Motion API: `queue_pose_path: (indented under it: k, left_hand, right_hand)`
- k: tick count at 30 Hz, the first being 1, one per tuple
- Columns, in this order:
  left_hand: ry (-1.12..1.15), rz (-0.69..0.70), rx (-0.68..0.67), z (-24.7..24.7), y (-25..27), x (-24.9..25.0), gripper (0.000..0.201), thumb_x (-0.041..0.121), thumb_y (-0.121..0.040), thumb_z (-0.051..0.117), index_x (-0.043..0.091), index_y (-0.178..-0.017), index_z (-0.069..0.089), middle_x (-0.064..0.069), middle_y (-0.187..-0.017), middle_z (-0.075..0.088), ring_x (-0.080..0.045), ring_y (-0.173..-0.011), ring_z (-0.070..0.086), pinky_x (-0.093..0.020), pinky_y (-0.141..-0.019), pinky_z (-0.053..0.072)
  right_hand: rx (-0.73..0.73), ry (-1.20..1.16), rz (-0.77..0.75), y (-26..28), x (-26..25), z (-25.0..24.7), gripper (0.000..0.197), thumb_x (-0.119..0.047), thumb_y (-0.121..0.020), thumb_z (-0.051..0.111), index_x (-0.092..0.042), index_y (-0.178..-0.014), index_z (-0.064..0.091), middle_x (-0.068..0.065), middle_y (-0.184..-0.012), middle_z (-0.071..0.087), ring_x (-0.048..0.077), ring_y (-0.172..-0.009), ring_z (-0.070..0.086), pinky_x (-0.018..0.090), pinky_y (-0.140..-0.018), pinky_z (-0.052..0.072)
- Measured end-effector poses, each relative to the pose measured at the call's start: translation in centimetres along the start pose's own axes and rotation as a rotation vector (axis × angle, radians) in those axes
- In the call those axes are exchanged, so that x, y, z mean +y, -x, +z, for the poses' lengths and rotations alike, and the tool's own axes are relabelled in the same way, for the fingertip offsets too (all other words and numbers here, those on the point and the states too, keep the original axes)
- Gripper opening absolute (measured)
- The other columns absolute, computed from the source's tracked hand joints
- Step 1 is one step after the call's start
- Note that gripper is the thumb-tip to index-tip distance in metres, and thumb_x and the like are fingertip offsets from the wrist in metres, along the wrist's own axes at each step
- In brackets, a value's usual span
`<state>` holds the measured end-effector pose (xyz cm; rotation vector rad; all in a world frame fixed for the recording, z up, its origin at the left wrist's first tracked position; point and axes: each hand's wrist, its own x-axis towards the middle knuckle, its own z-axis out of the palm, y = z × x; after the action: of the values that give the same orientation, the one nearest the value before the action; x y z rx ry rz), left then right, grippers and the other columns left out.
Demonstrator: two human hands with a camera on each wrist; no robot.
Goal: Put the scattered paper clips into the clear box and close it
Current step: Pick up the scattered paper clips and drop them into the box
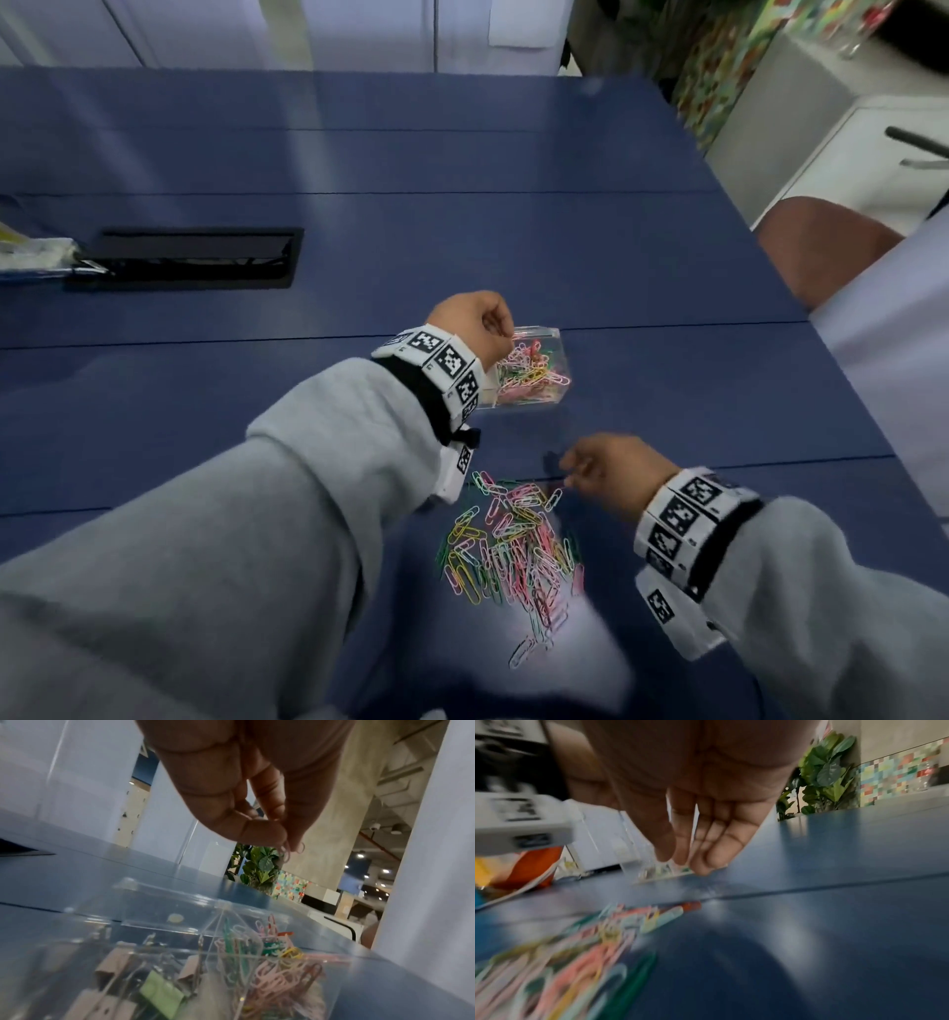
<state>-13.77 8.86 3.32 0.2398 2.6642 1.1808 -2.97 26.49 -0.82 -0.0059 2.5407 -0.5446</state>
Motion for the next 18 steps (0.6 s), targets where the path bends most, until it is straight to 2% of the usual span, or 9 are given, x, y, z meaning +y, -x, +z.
queue_pose_path:
  k: [2, 4, 6, 8, 10, 13, 15, 18]
  left_hand:
    - [-0.072, 0.000, -0.042, 1.0, -1.3, 0.4, 0.024, 0.006, -0.078, 0.062, 0.024, -0.064, 0.054, 0.013, -0.061, 0.052, -0.011, -0.064, 0.053, -0.018, -0.060, 0.044]
    - [-0.135, -0.012, -0.083, 1.9, -2.0, 0.4, 0.022, 0.006, -0.078, 0.063, 0.024, -0.068, 0.057, 0.012, -0.064, 0.053, -0.014, -0.070, 0.056, -0.022, -0.065, 0.045]
    - [-0.180, -0.022, -0.114, 2.5, -2.1, 0.2, 0.017, 0.011, -0.079, 0.066, 0.024, -0.072, 0.059, 0.008, -0.072, 0.057, -0.015, -0.077, 0.058, -0.025, -0.071, 0.049]
    - [-0.170, -0.020, -0.103, 2.6, -1.6, 0.3, 0.010, 0.018, -0.078, 0.070, 0.022, -0.086, 0.066, 0.005, -0.084, 0.059, -0.015, -0.085, 0.058, -0.028, -0.080, 0.050]
    - [-0.166, 0.010, -0.076, 2.4, -0.5, 0.3, 0.017, 0.024, -0.078, 0.072, 0.022, -0.094, 0.068, 0.005, -0.089, 0.059, -0.014, -0.088, 0.057, -0.026, -0.081, 0.046]
    - [-0.188, 0.052, -0.089, 1.8, 2.3, -0.2, 0.019, 0.031, -0.077, 0.073, 0.023, -0.094, 0.066, 0.005, -0.093, 0.060, -0.014, -0.087, 0.057, -0.025, -0.083, 0.048]
    - [-0.240, 0.026, -0.212, 1.5, 4.5, -1.2, 0.023, 0.032, -0.077, 0.073, 0.025, -0.097, 0.064, 0.004, -0.100, 0.061, -0.013, -0.087, 0.057, -0.028, -0.087, 0.051]
    - [-0.378, -0.034, -0.466, 1.9, 7.9, -3.2, 0.046, 0.034, -0.076, 0.074, 0.028, -0.118, 0.055, 0.006, -0.117, 0.054, -0.008, -0.091, 0.053, -0.024, -0.086, 0.047]
  right_hand:
    - [-0.105, 0.087, -0.011, 1.2, 1.2, 1.0, 0.026, -0.023, -0.086, 0.059, -0.018, -0.112, 0.062, 0.001, -0.115, 0.064, 0.017, -0.103, 0.061, 0.022, -0.086, 0.044]
    - [-0.142, 0.111, -0.013, 2.0, 2.0, 1.8, 0.032, -0.025, -0.086, 0.059, -0.018, -0.118, 0.058, 0.003, -0.122, 0.058, 0.018, -0.107, 0.058, 0.023, -0.088, 0.042]
    - [-0.140, 0.090, -0.012, 2.4, 2.5, 2.5, 0.038, -0.027, -0.086, 0.059, -0.019, -0.123, 0.053, 0.003, -0.126, 0.052, 0.019, -0.109, 0.056, 0.024, -0.091, 0.041]
    - [-0.114, 0.068, -0.026, 2.5, 2.8, 3.1, 0.044, -0.028, -0.085, 0.060, -0.019, -0.127, 0.050, 0.004, -0.129, 0.047, 0.020, -0.112, 0.054, 0.024, -0.094, 0.040]
    - [-0.098, 0.050, -0.029, 2.4, 2.7, 3.6, 0.052, -0.032, -0.083, 0.063, -0.021, -0.131, 0.046, 0.005, -0.131, 0.044, 0.021, -0.114, 0.052, 0.026, -0.097, 0.040]
    - [-0.083, 0.036, -0.037, 2.5, 2.2, 4.1, 0.068, -0.040, -0.078, 0.066, -0.023, -0.137, 0.037, 0.003, -0.135, 0.039, 0.021, -0.121, 0.047, 0.032, -0.103, 0.041]
    - [-0.072, 0.051, -0.088, 2.6, 1.6, 4.2, 0.079, -0.046, -0.075, 0.068, -0.026, -0.141, 0.030, 0.001, -0.139, 0.036, 0.021, -0.128, 0.040, 0.036, -0.107, 0.038]
    - [-0.113, 0.163, -0.165, 3.1, 0.5, 4.5, 0.091, -0.055, -0.069, 0.069, -0.029, -0.143, 0.021, -0.003, -0.146, 0.028, 0.021, -0.134, 0.031, 0.040, -0.110, 0.035]
